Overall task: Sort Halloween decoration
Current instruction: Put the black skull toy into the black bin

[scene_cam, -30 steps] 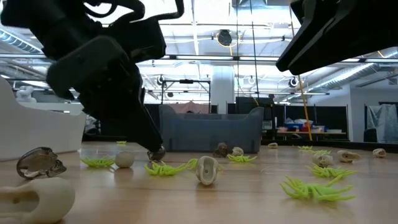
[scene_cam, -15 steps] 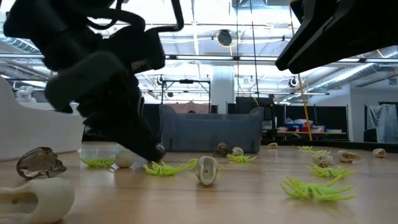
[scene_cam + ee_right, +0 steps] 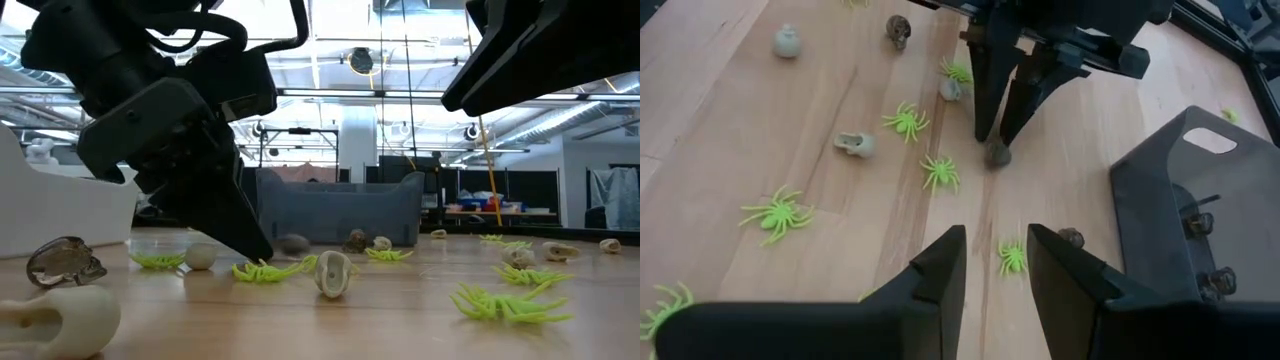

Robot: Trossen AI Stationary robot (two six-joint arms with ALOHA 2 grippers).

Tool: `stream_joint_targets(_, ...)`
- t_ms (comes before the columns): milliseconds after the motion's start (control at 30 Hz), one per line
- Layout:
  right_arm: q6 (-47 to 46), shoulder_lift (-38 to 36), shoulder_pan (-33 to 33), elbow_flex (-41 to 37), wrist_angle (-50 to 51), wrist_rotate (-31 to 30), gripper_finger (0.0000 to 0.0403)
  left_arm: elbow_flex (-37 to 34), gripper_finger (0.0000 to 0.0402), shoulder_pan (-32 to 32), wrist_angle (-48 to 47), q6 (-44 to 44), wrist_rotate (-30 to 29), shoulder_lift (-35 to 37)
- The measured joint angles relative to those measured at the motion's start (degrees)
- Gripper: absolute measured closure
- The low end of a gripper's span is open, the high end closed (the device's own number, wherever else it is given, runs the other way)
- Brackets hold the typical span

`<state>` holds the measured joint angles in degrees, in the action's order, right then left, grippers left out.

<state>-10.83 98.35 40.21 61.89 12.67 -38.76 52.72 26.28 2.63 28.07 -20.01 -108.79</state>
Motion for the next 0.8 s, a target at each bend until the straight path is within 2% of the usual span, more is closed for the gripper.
stream_joint_targets(400,0.5,0.0,0.0,0.0,0.0,-0.1,0.0309,-0.2,0.0393,-0.3,4.1,0.1,0.6,-0.3)
stream_joint_targets(633,0.4,0.0,0.0,0.0,0.0,-0.1,0.0309,-0.2,0.0392,0.4,4.9,0.1,-0.7,1.6)
stream_joint_targets(800,0.1,0.0,0.0,0.0,0.0,0.0,0.0309,-0.2,0.0357,1.2,3.4,0.1,-1.0,1.6)
